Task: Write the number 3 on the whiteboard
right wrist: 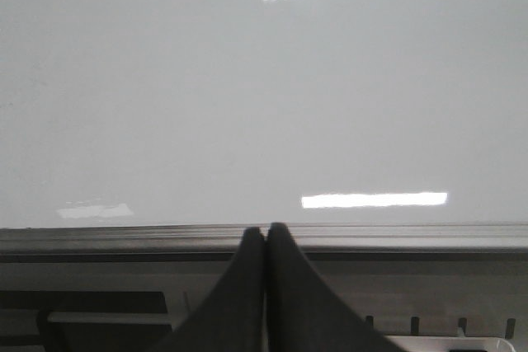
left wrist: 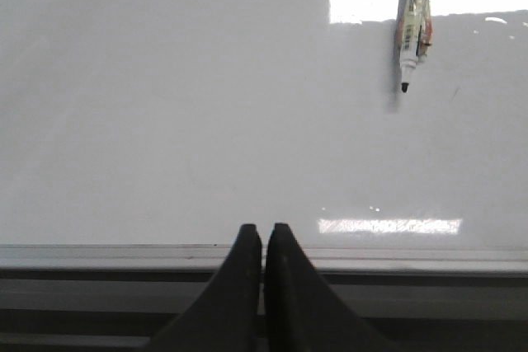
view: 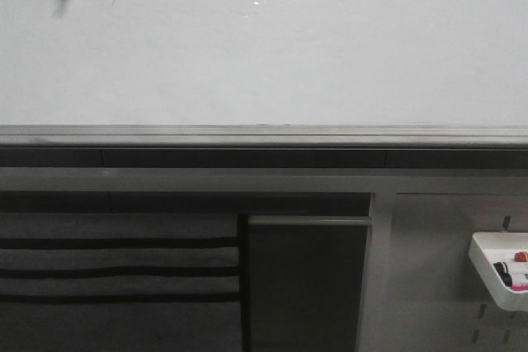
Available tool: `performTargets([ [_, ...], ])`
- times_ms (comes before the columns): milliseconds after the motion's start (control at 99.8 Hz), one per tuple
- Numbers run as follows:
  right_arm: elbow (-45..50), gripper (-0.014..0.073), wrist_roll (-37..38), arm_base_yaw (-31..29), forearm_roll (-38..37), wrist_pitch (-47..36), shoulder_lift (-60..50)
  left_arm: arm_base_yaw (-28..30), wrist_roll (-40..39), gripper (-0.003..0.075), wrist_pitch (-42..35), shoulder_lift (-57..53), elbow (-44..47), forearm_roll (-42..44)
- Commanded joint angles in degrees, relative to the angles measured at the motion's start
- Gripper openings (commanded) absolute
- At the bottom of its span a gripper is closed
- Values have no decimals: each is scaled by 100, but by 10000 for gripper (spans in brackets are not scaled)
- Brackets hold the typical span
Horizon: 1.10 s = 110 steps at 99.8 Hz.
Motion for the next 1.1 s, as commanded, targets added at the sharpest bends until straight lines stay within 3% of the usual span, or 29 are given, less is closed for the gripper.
performTargets([
  [0,-98,-74,-42,-28,149,-456,-121,-14,-68,-18,-570,-169,-244,-291],
  [90,-509,-74,-42,-28,293,-131,-121,-14,-68,-18,-296,-169,-719,-305],
  [321,-1947,-74,-67,-28,235,1176,442,-14,-68,-18,1452,421,-2622,-93],
  [451,-2666,-74,-539,-28,185,1548,1171,-14,-68,-18,2092,1069,-3465,131],
  [661,-3077,-74,-625,-28,185,1532,1878,-14,-68,-18,2148,1509,-3770,120],
  [1092,-3077,-74,-625,-28,185,1531,1972,-14,-68,-18,2158,1527,-3770,81],
])
